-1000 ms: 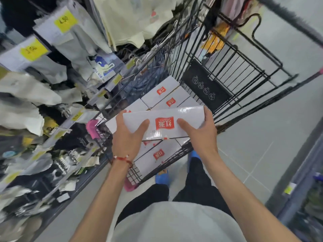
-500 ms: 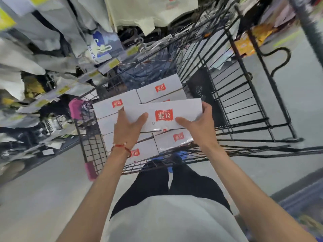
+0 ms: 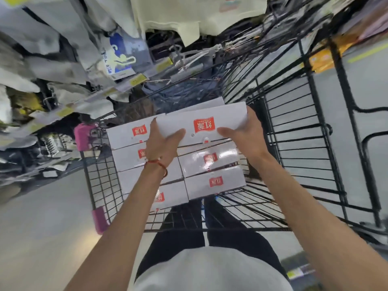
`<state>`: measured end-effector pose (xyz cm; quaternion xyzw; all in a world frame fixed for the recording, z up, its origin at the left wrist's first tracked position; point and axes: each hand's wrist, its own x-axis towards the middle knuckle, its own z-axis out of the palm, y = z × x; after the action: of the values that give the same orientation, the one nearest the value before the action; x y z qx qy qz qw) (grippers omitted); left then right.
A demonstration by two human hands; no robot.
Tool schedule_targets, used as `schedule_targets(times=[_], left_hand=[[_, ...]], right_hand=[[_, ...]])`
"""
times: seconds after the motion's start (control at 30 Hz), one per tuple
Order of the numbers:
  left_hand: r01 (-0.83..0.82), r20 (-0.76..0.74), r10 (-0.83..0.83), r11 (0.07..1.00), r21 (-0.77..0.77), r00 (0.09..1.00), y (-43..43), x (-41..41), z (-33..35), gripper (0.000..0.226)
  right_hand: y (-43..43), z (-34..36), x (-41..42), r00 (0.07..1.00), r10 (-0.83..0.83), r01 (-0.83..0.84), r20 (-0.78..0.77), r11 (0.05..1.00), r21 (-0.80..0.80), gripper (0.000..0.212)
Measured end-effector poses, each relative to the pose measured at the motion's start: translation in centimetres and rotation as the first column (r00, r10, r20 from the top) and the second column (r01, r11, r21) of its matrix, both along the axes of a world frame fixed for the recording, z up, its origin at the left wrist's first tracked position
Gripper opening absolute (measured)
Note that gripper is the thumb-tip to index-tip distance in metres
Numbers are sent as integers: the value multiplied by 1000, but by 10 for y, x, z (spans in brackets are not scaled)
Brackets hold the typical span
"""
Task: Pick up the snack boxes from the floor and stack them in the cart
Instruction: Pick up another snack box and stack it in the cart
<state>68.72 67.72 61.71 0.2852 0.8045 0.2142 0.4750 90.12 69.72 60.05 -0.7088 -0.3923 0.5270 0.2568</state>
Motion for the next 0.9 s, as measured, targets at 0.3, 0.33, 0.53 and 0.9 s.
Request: schedule_targets(times=[0.3, 0.33, 0.53, 0.9], left_hand=[[-72, 3, 73, 995, -63, 997, 54, -11, -44, 78], [-72, 5, 72, 995, -68, 997, 58, -11, -46, 77], [-71, -14, 70, 995, -71, 997, 69, -13, -57, 78], [-75, 86, 68, 994, 82, 994, 50, -14, -53, 63]], right_hand=[[77, -50, -14, 997, 72, -69, 41, 996, -60, 74], [79, -53, -15, 996, 78, -75, 45, 995, -63, 73], [87, -60, -18, 991, 102, -97, 87, 994, -53, 81], [76, -38, -20, 972, 201, -198, 121, 980, -37, 84]])
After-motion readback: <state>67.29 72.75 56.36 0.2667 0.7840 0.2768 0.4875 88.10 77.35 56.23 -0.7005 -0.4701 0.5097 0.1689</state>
